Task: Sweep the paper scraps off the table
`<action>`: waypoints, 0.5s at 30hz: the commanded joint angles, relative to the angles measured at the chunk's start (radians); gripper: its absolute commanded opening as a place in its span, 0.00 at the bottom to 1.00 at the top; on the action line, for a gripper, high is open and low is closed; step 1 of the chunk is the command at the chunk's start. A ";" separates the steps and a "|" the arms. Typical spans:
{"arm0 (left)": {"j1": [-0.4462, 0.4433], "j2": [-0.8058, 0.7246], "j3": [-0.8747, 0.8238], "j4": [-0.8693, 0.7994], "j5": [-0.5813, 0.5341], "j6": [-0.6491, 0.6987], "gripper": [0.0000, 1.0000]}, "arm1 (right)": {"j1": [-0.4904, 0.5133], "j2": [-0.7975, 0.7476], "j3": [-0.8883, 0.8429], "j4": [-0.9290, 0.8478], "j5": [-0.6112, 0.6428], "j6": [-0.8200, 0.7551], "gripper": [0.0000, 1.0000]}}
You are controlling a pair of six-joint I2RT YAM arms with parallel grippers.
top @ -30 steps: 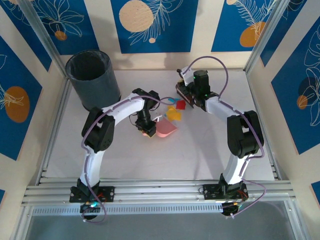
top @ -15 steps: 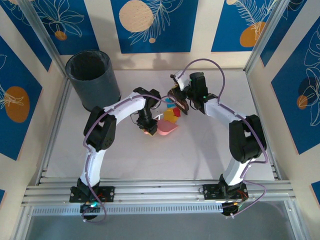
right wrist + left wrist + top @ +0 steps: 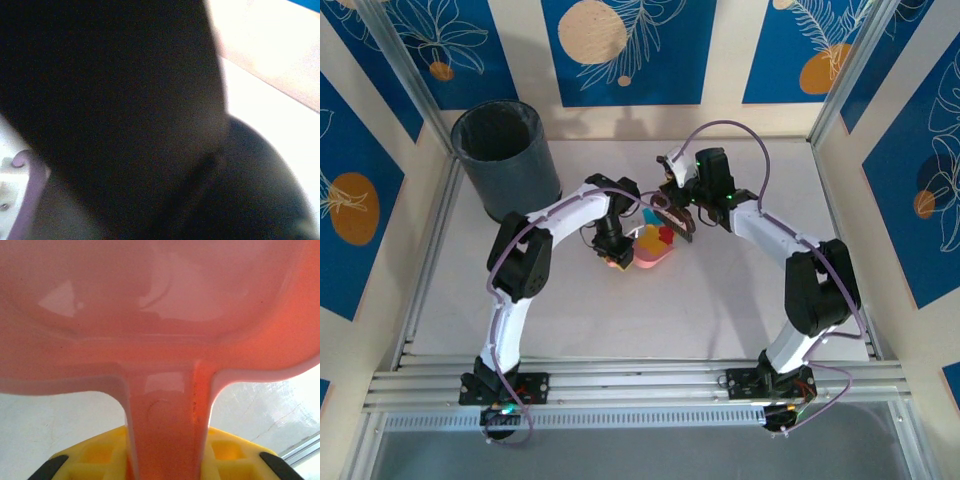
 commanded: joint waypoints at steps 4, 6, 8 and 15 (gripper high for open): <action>0.016 0.018 0.015 -0.005 -0.014 -0.015 0.00 | 0.019 -0.087 -0.046 -0.049 -0.070 0.050 0.00; 0.015 0.014 0.010 -0.004 -0.013 -0.011 0.00 | 0.021 -0.111 -0.059 -0.032 -0.077 0.062 0.00; 0.016 0.011 0.004 -0.007 -0.013 -0.002 0.00 | 0.022 -0.130 -0.068 -0.013 -0.081 0.076 0.00; 0.016 -0.012 -0.030 -0.003 -0.014 0.018 0.00 | 0.020 -0.170 -0.091 0.078 -0.027 0.127 0.00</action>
